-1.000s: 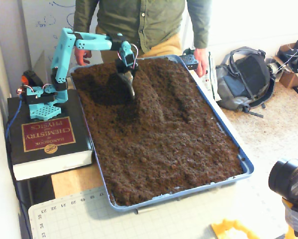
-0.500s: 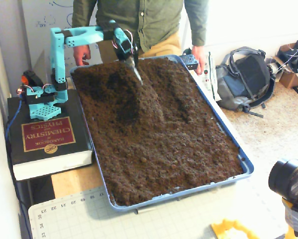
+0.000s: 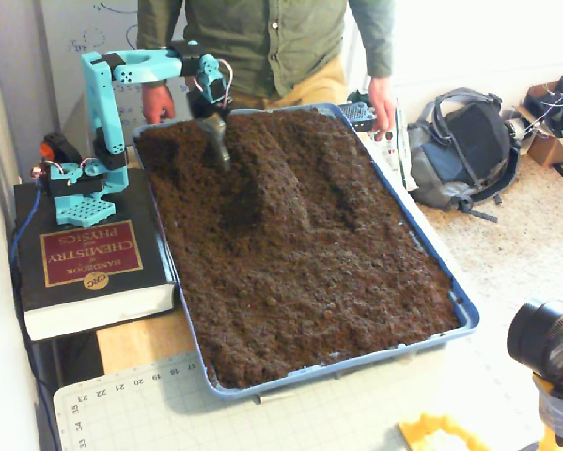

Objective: Build a berm.

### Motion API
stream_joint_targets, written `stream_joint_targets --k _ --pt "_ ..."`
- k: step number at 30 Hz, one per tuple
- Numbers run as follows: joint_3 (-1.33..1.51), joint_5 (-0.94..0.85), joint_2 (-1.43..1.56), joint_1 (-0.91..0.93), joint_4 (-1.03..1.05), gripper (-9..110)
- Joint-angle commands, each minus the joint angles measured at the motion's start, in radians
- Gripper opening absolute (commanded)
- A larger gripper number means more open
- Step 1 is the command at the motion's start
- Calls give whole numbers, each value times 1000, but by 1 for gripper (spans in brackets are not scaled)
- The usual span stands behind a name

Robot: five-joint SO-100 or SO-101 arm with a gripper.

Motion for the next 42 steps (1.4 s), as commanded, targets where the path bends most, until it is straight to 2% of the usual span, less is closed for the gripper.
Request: stream_joint_targets --k 1,8,18,28,42 --pt "-8 107 81 -77 5 1" --pt "-6 179 -52 -198 5 1" --pt "-14 242 -229 -242 -6 1" --pt "-28 239 -331 -230 -14 1" --pt "-232 224 -462 -112 -196 1"
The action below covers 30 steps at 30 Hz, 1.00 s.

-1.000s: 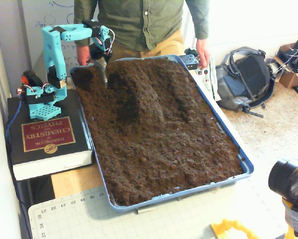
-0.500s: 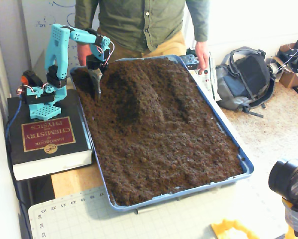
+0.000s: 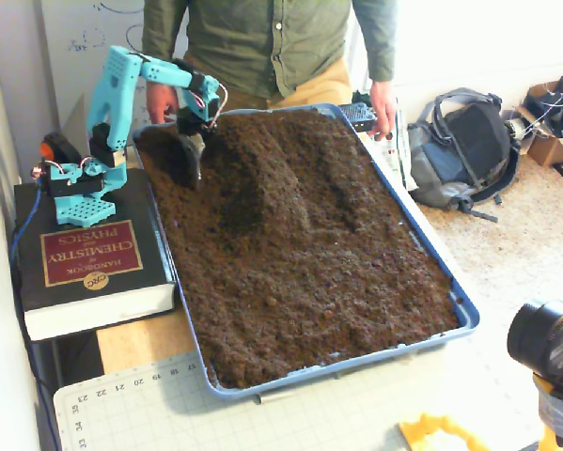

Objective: Build a berm.

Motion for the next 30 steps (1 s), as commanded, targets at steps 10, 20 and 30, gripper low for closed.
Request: stream_joint_targets --k 10,20,30 --pt "-313 -37 -64 109 -37 1" --pt "-357 -126 -43 201 -37 1" --pt "-357 -178 71 264 -37 1"
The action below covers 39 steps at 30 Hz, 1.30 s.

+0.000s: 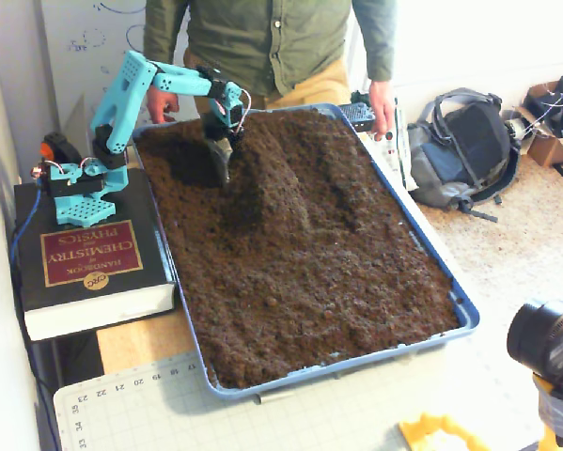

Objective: Build a berm.

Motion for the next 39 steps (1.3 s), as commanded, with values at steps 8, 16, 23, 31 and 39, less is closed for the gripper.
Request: stream_joint_targets --k 8,16,23,31,39 --pt "-123 -41 262 104 -37 1" --pt "-121 -29 293 97 -25 1" --pt "-121 -43 400 101 -25 1" --pt "-123 -46 540 109 -37 1" --pt "-123 -48 638 181 -71 1"
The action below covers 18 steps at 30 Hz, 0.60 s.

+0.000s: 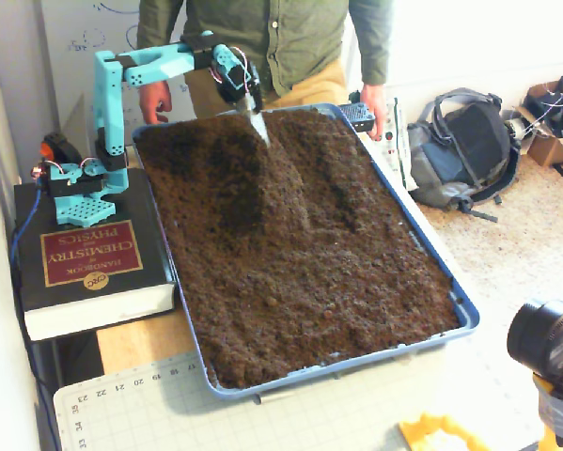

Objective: Build a berm.

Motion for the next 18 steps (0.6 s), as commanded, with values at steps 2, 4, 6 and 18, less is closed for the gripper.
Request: stream_joint_targets --k 2,4,6,18 --pt "-60 -18 137 41 -12 1" --pt "-11 -64 144 43 17 1" --pt "32 -138 149 44 66 1" --pt "28 -426 288 175 394 1"
